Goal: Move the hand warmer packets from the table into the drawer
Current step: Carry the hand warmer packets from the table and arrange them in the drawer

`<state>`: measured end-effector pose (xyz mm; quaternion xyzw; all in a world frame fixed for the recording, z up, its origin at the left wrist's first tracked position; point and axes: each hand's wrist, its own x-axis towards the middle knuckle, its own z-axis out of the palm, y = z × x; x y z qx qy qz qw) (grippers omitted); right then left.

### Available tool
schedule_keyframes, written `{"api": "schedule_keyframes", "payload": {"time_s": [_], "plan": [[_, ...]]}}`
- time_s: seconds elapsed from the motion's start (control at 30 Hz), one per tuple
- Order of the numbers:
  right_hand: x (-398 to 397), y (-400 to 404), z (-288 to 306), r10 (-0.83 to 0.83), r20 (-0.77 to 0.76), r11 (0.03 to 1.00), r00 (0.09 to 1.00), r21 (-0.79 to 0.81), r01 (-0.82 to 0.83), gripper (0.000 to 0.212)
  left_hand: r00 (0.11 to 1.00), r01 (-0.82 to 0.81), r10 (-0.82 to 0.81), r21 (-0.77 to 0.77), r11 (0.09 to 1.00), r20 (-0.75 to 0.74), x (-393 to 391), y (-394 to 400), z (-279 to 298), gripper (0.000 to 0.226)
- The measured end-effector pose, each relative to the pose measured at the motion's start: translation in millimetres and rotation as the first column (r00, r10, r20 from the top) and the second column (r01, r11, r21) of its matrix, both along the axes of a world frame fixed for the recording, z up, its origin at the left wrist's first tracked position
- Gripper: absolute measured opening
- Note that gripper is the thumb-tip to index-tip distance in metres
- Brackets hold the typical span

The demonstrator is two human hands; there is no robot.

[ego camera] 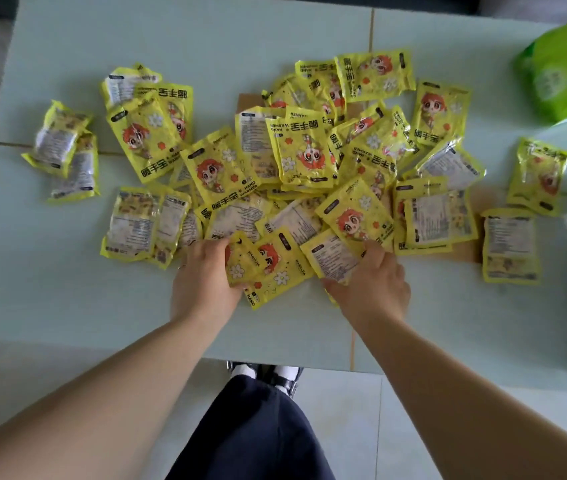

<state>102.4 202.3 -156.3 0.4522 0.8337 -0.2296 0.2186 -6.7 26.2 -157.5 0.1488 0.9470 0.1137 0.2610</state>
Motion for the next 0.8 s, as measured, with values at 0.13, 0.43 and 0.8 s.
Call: {"api": "schedule_keyframes", "payload": {"time_s": [0.13,0.43,0.8], "plan": [[0.5,-10.8,-14.8,-0.060,-0.024,0.997,0.998,0.044,0.061,0.096,0.999,-0.036,0.036,-0.012,0.999,-0.021,-1.5,-6.4,-13.8,0.078],[4.7,-17.0,-24.2,-0.035,-0.081,0.994,0.996,0.104,0.043,0.087,0.996,-0.088,0.087,0.025,0.996,0.016,-6.4,-14.6,-22.3,0.061],[2.5,-20.5,-25.6,-0.106,-0.115,0.987,0.988,0.109,0.119,0.071,0.984,-0.031,0.006,0.141,0.990,0.176,-6.1,-3.3,-10.2,0.037]]}}
